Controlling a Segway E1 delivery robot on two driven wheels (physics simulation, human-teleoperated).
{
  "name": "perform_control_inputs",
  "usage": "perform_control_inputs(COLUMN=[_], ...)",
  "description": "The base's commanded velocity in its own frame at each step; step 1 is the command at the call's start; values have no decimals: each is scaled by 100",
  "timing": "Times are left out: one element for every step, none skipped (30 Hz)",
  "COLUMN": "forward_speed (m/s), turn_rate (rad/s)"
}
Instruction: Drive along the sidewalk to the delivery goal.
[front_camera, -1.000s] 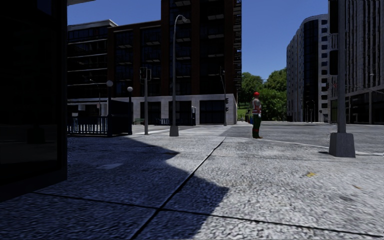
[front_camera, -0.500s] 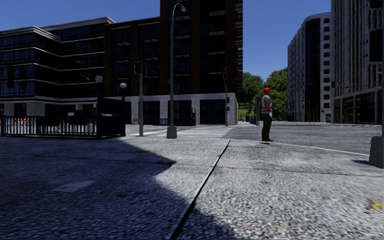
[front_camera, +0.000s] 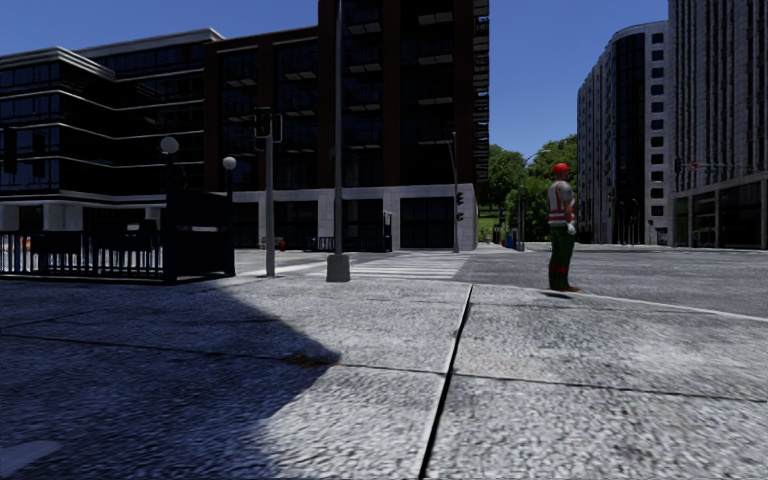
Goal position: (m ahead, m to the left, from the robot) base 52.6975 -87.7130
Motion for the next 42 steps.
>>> perform_control_inputs(forward_speed=[200, 200, 200, 200, 200, 200, 200, 200, 200, 200, 200, 200, 200, 200, 200, 200, 200, 200, 200, 200, 200, 200, 200, 200, 200, 200, 200, 200, 200, 200, 200, 200, 200, 200, 200, 200, 200, 200, 200, 200, 200, 200], turn_rate=[0, 0, 0, 0, 0, 0, 0, 0, 0, 0, 0, 0, 0, 0, 0, 0, 0, 0, 0, 0, 0, 0, 0, 0, 0, 0, 0, 0, 0, 0, 0, 0, 0, 0, 0, 0, 0, 0, 0, 0, 0, 0])
